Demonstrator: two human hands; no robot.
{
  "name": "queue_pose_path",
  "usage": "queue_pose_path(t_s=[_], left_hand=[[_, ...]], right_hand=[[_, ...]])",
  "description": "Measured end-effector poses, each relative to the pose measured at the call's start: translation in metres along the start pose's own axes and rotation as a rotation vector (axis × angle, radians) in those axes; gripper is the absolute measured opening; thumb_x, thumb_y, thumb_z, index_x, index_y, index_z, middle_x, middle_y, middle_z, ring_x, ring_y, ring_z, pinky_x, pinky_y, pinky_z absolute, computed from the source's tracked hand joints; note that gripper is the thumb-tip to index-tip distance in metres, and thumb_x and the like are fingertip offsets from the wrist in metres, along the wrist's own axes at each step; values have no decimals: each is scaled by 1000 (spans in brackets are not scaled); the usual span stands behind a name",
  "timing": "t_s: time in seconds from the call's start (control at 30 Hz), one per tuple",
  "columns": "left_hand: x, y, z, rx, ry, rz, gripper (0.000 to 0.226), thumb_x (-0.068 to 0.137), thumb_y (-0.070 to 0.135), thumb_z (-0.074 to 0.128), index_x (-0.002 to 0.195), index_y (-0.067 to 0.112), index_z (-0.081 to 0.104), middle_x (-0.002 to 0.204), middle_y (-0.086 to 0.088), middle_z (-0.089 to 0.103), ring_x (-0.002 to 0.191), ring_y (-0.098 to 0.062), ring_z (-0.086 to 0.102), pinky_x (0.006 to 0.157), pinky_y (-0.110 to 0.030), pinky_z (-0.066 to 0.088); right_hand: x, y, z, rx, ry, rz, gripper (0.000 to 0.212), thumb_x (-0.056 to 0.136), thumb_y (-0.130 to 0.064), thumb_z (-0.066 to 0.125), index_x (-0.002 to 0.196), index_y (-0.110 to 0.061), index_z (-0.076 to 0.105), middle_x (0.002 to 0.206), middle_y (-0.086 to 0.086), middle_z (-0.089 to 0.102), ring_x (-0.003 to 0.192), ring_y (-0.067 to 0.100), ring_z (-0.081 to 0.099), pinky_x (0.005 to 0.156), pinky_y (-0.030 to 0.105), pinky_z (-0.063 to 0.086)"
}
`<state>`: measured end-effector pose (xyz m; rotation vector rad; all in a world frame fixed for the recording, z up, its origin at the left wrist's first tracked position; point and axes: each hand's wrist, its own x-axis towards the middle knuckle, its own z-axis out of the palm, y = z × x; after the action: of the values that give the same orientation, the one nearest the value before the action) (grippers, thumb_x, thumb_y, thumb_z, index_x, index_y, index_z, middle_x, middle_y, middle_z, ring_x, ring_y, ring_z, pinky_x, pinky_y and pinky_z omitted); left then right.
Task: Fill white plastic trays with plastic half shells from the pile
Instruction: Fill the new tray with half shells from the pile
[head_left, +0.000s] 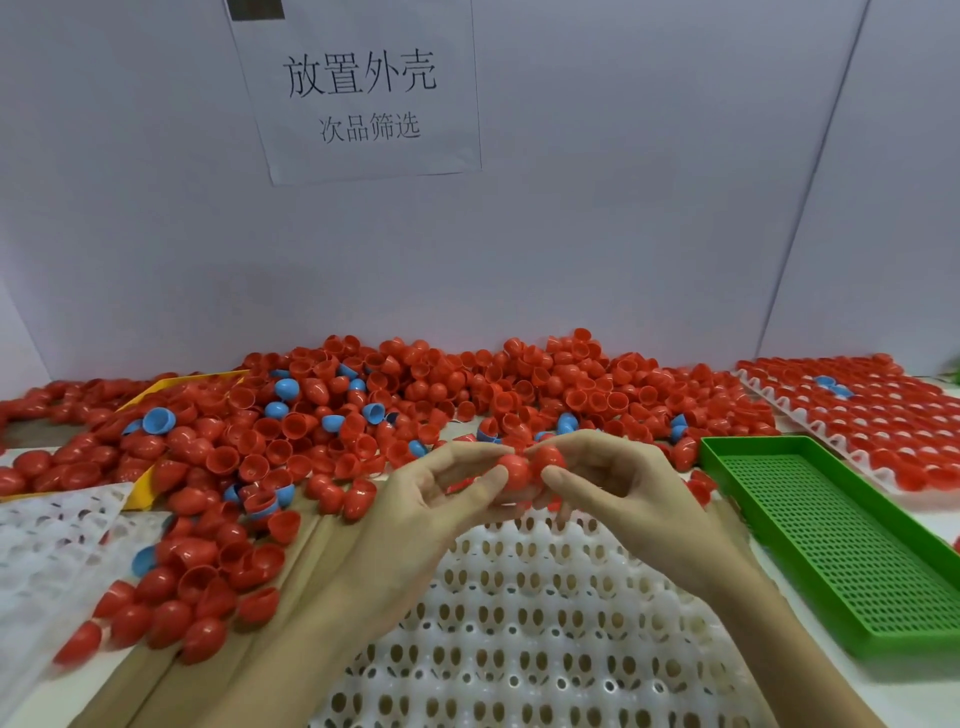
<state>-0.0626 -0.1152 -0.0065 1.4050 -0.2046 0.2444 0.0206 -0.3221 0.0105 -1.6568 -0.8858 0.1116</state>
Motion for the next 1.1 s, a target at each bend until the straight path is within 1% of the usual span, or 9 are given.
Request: queue_pose_path(t_s=[0.13,0.3,0.43,0.5,0.6,0.77,0.87,0.97,1.1], left_hand=[[-5,1,3,212,58,12,26,95,36,72,120,30,70,108,-7,76,98,-27,75,86,-37,61],[-7,2,12,250,25,40,18,97,26,69,113,19,73,96,-11,76,77,-28,75,73,-30,60],[-9,1,14,181,97,-59,29,99,39,62,101,12,75,84,-15,76,66,-30,72,61,-29,58],[-9,0,13,145,107,-102,36,98,44,62,98,10,75,82,-17,74,65,-31,72,59,-30,58],[-9,-1,13,100,132,-148,43,95,49,64,94,8,75,79,-20,74,66,-32,73,59,-29,59],[-8,-2,11,71,145,-202,47,89,51,68,90,6,77,83,-21,75,72,-33,75,62,-26,58],[-6,1,8,44,109,-203,44,91,52,66,103,11,77,94,-18,78,81,-33,77,67,-26,60],[-2,5,-2,93,106,-161,43,96,51,59,115,16,73,101,-13,79,82,-33,77,68,-27,62],[4,-2,-25,525,416,22,28,100,40,56,101,19,73,86,-2,76,72,-21,72,64,-24,59]], right_hand=[[0,-1,-1,2,-16,76,26,101,-34,65,97,-13,79,84,10,77,70,30,70,69,29,57],[0,2,1,-14,-22,120,42,100,-44,58,88,-7,75,74,8,75,60,21,64,63,27,54],[0,1,2,-45,-12,26,27,98,-27,69,123,-22,71,107,0,76,83,21,74,73,30,61],[-1,1,3,9,-105,-12,34,98,-15,72,130,-25,67,110,3,73,90,24,74,76,35,62],[-1,2,4,-55,-154,-30,24,98,-7,72,116,-23,72,109,1,72,94,25,73,77,39,63],[-1,8,3,-61,-190,29,12,95,-5,75,102,-14,79,99,2,77,89,22,76,77,31,63],[0,8,-5,-67,-184,56,17,94,-3,74,106,-13,78,99,5,79,89,23,78,76,29,64],[2,11,-32,-77,26,109,23,93,-1,72,107,-17,79,98,2,81,87,22,79,79,27,63],[-4,32,-79,-287,384,210,23,90,0,77,99,-21,82,93,-7,81,84,15,78,81,35,66]])
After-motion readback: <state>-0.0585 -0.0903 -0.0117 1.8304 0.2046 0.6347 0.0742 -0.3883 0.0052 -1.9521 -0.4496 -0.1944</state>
